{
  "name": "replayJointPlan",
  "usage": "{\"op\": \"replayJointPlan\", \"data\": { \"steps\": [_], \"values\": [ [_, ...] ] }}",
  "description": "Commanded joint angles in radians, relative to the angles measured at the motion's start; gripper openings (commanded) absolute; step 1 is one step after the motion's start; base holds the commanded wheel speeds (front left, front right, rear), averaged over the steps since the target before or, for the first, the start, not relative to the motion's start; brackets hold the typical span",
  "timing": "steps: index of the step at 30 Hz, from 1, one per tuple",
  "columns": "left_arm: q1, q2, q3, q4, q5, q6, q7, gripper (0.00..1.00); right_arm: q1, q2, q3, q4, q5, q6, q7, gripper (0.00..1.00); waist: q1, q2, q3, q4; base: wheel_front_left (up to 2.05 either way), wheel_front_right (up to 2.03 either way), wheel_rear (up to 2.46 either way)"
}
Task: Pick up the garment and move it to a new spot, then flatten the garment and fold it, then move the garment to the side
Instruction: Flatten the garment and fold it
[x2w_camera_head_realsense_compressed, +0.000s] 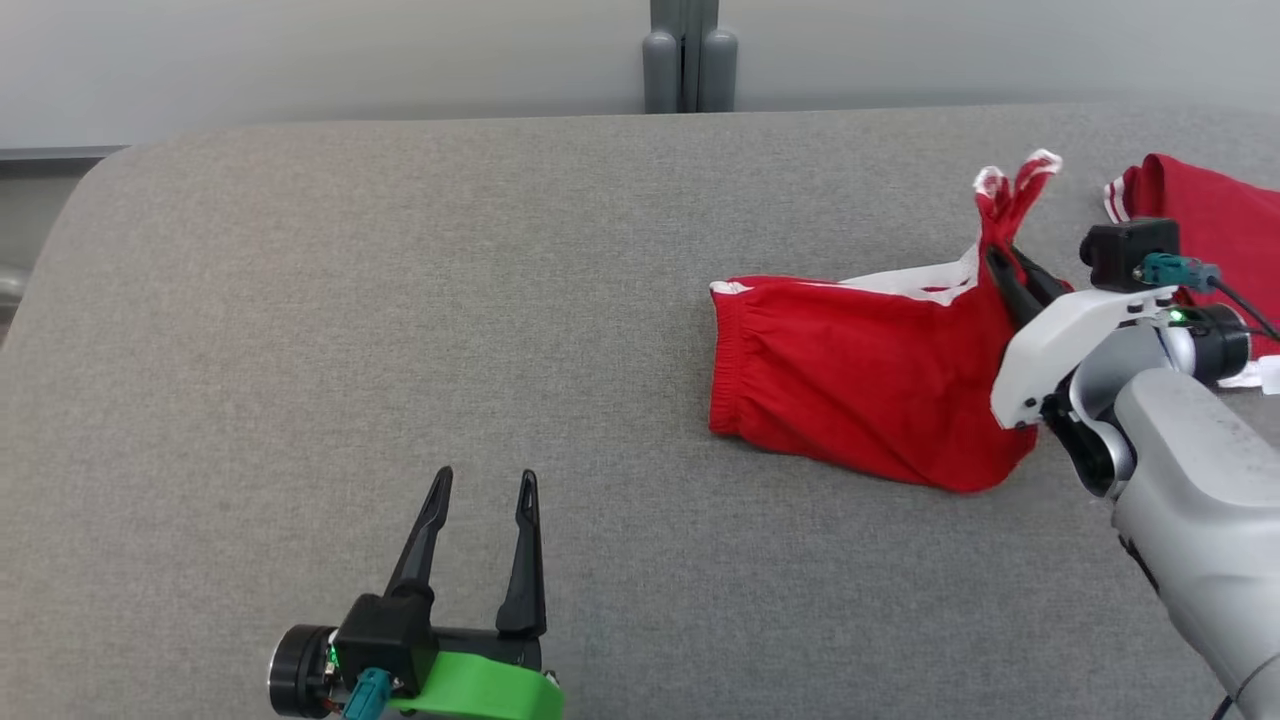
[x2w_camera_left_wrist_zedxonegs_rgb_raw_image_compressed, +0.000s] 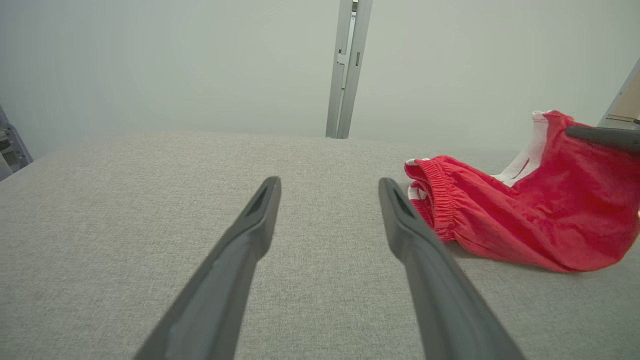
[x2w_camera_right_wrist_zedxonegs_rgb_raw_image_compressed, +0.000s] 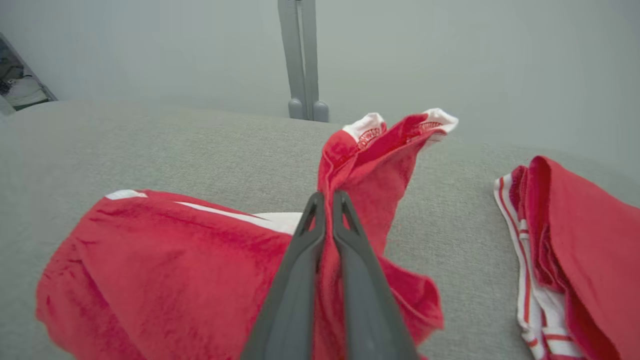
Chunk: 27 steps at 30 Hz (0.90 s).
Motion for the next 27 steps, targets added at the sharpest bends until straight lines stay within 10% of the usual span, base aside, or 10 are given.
{"op": "replayJointPlan", "data": {
  "steps": [1, 25, 27],
  "values": [
    [0.012, 0.002, 0.001, -0.005, 0.004, 0.002, 0.000, 1.00, 0.019, 0.010, -0.015, -0.021, -0.016, -0.002, 0.005, 0.00, 0.0000, 0.0000, -0.002, 0.022, 0.00, 0.00, 0.00],
    [-0.041, 0.002, -0.038, -0.003, -0.033, 0.002, 0.000, 1.00, 0.220, 0.232, -0.160, -0.392, -0.216, -0.002, 0.237, 0.00, 0.0000, 0.0000, 0.062, 0.166, 0.00, 0.00, 0.00],
    [-0.043, 0.002, -0.040, -0.002, -0.034, 0.004, 0.000, 1.00, 0.223, 0.240, -0.157, -0.401, -0.210, -0.002, 0.247, 0.48, 0.0000, 0.0000, 0.068, 0.169, 0.00, 0.00, 0.00]
  ]
}}
